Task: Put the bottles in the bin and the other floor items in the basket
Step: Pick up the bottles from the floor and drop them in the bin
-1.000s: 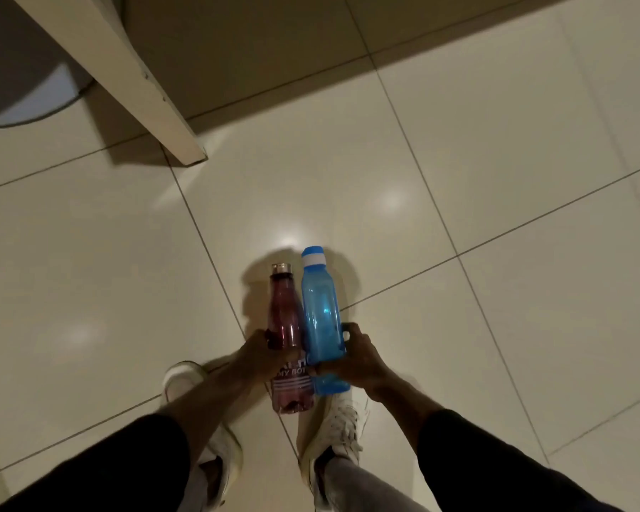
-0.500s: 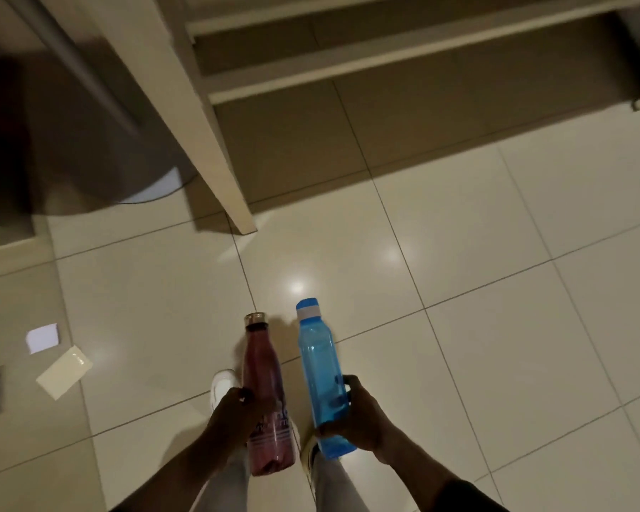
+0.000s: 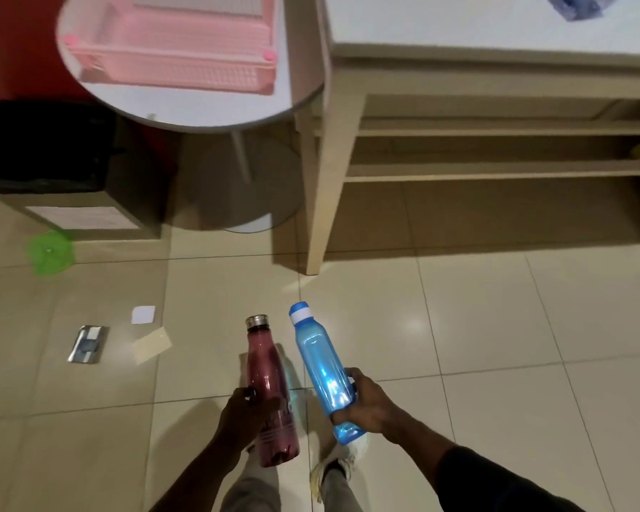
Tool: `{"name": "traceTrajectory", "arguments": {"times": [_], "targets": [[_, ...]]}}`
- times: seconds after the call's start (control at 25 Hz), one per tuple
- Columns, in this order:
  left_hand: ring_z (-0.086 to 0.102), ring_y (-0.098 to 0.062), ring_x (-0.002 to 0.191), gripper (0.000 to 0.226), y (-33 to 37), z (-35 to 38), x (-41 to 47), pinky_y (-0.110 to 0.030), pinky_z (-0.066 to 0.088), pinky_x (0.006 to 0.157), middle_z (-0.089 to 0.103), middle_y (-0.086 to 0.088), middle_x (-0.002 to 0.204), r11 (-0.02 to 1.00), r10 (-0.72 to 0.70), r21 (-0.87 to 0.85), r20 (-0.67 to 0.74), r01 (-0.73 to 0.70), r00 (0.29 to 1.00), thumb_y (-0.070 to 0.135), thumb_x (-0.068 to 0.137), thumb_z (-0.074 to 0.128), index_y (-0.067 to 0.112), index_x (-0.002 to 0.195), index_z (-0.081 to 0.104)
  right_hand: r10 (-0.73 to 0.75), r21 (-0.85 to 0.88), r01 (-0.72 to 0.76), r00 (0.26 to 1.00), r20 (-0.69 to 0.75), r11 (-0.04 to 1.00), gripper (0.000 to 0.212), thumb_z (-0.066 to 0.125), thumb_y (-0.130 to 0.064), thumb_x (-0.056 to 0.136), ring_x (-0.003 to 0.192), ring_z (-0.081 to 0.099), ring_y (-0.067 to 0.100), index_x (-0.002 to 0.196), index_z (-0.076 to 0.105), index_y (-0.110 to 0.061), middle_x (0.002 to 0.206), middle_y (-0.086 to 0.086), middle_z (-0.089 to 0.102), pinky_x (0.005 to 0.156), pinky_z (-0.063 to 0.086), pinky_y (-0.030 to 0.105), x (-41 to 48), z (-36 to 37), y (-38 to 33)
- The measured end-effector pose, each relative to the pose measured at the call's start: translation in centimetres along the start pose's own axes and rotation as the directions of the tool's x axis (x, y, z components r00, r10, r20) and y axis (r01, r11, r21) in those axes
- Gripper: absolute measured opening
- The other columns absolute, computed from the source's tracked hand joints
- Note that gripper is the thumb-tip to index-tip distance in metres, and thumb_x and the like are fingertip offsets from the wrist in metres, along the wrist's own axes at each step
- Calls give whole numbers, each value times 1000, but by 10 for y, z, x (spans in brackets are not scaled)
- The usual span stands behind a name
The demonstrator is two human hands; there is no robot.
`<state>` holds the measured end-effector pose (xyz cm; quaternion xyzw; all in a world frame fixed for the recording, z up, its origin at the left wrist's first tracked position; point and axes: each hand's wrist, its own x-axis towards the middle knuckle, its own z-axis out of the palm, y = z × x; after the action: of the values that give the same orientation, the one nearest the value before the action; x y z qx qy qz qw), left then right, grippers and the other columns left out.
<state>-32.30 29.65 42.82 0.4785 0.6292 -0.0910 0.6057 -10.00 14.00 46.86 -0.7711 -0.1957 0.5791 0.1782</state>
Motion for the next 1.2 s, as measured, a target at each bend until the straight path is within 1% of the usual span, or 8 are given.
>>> {"name": "traceTrajectory", "arguments": {"times": [0.16, 0.28, 0.44, 0.56, 0.68, 0.96, 1.08, 1.2], "targets": [[76, -25, 86, 71, -1, -51, -8, -36, 61, 67, 77, -7, 102, 998, 7, -60, -43, -9, 999, 41, 64, 94, 12, 121, 65, -59, -62, 62, 997, 53, 996, 104, 93, -38, 57, 102, 66, 11, 144, 36, -34, 116, -11, 60, 86, 60, 25, 3, 11, -62], [79, -20, 81, 65, 4, -98, -12, -37, 63, 76, 82, -1, 91, 995, 73, -61, -50, -76, 996, 53, 58, 87, 13, 108, 77, -85, -91, 91, 994, 73, 992, 109, 94, -41, 54, 102, 65, 9, 145, 35, -32, 116, -11, 59, 79, 55, 18, 7, 30, -110], [77, -16, 84, 58, 20, -163, -12, -27, 58, 66, 78, 0, 102, 984, 73, -157, -108, -89, 991, 38, 73, 93, 14, 119, 68, -115, -76, 120, 992, 58, 990, 104, 96, -39, 55, 105, 65, 14, 142, 38, -34, 121, -9, 59, 88, 60, 26, 13, 60, -165], [77, -7, 73, 55, 33, -212, -9, -16, 54, 55, 78, 5, 98, 976, 112, -168, -169, -141, 979, 39, 74, 92, 19, 119, 66, -169, -38, 171, 985, 41, 985, 102, 99, -32, 55, 106, 67, 17, 140, 43, -31, 120, -6, 62, 92, 61, 33, 19, 78, -213], [78, -6, 71, 53, 45, -252, -5, -20, 57, 57, 79, 6, 93, 971, 117, -178, -217, -157, 969, 40, 75, 91, 20, 118, 67, -209, -15, 210, 977, 53, 978, 99, 100, -24, 59, 108, 67, 19, 140, 44, -29, 122, -2, 62, 93, 61, 35, 29, 87, -258], [75, -4, 68, 68, 64, -305, 6, -16, 53, 52, 74, 13, 92, 961, 37, -235, -412, -145, 911, 53, 65, 93, 25, 119, 60, -255, -43, 268, 947, 194, 963, 89, 96, -15, 67, 103, 70, 16, 139, 44, -23, 123, 1, 62, 75, 59, 19, 84, 86, -361], [74, -1, 66, 68, 74, -320, 14, -15, 51, 53, 76, 12, 88, 957, -15, -264, -465, -122, 885, 62, 59, 88, 28, 113, 66, -243, -74, 267, 940, 238, 961, 92, 98, -13, 63, 107, 69, 22, 139, 46, -22, 125, 7, 61, 88, 63, 33, 115, 83, -400], [74, 1, 65, 64, 95, -339, 28, -14, 51, 52, 78, 10, 87, 939, -72, -324, -520, -119, 851, 58, 68, 87, 22, 118, 71, -214, -134, 264, 928, 304, 955, 91, 97, -8, 62, 112, 67, 29, 137, 48, -20, 128, 11, 58, 97, 59, 45, 145, 78, -441]]}}
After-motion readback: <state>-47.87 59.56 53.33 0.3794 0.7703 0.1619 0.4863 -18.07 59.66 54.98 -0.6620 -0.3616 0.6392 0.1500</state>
